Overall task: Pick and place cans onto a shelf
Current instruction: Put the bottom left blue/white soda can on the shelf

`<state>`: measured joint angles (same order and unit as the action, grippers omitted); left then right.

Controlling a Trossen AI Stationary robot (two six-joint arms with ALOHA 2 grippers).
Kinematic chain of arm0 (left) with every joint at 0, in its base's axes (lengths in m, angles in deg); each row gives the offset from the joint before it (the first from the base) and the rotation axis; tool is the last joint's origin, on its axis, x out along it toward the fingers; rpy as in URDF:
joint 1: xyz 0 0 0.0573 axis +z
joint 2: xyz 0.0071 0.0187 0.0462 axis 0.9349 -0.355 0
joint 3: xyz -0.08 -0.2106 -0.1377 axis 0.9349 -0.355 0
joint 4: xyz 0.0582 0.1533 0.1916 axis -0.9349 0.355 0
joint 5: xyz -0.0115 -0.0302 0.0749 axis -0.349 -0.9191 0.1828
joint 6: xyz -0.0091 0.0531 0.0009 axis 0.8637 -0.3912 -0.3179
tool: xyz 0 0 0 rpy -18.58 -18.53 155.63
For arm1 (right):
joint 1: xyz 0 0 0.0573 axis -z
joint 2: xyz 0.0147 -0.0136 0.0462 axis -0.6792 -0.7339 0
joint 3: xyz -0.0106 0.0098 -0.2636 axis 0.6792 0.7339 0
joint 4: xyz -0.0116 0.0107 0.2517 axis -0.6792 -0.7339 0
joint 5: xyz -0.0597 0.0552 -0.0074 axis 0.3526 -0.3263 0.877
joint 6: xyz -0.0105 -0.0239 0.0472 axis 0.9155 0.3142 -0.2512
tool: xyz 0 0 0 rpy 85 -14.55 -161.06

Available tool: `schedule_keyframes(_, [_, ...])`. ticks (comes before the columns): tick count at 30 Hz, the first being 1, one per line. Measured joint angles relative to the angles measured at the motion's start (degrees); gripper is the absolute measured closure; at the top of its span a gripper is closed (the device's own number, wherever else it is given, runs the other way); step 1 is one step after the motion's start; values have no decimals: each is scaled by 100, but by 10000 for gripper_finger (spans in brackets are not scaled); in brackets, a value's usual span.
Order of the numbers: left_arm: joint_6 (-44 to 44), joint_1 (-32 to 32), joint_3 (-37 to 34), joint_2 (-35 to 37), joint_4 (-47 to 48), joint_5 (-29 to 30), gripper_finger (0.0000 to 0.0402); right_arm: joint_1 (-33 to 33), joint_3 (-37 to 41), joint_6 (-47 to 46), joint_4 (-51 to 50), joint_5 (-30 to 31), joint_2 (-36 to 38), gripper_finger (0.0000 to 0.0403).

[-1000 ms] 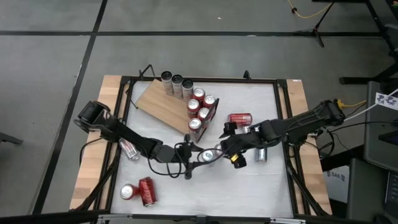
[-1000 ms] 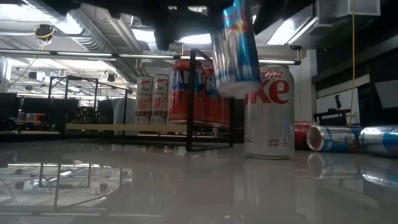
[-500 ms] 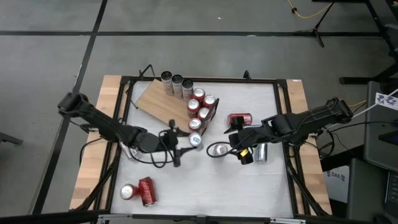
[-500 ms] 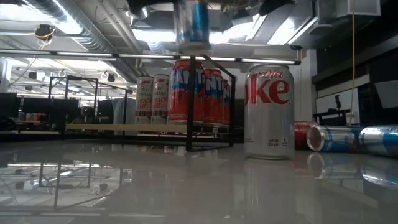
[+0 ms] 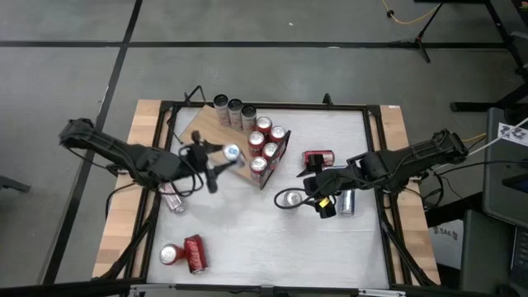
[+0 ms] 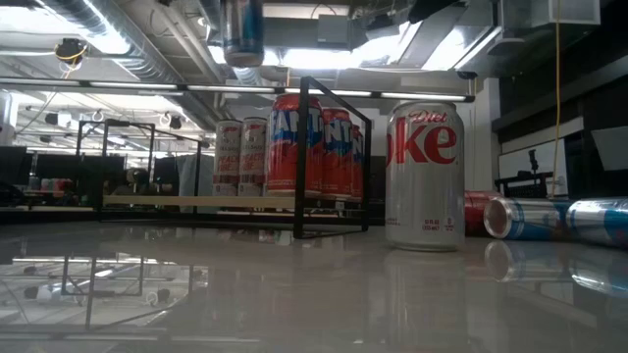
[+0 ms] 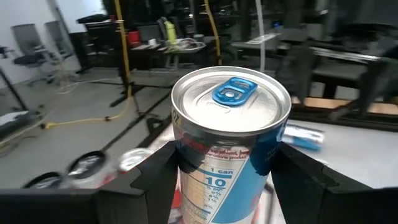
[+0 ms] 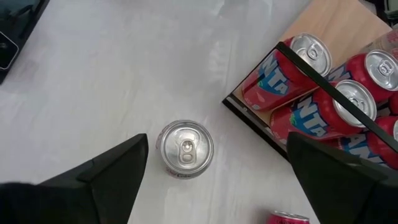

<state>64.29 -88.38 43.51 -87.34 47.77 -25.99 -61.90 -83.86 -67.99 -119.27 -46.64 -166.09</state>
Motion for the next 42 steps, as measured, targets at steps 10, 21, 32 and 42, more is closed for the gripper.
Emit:
schedule_keyframes(10, [38, 852, -728, 529, 287, -288, 192, 0, 0, 3, 17, -2, 0, 31])
schedule_keyframes(21, [-143, 2281, -2367, 583, -1791, -1756, 192, 0, 0, 176, 146, -4, 0, 31])
schedule_keyframes(32, [-326, 3476, -2765, 444, -2328, -3290, 192, 38, 0, 846, 638, -40, -4, 31])
schedule_keyframes(42, [-522, 4397, -2765, 406, -2346, -4462, 192, 617, 0, 1053, 1085, -793, -4, 31])
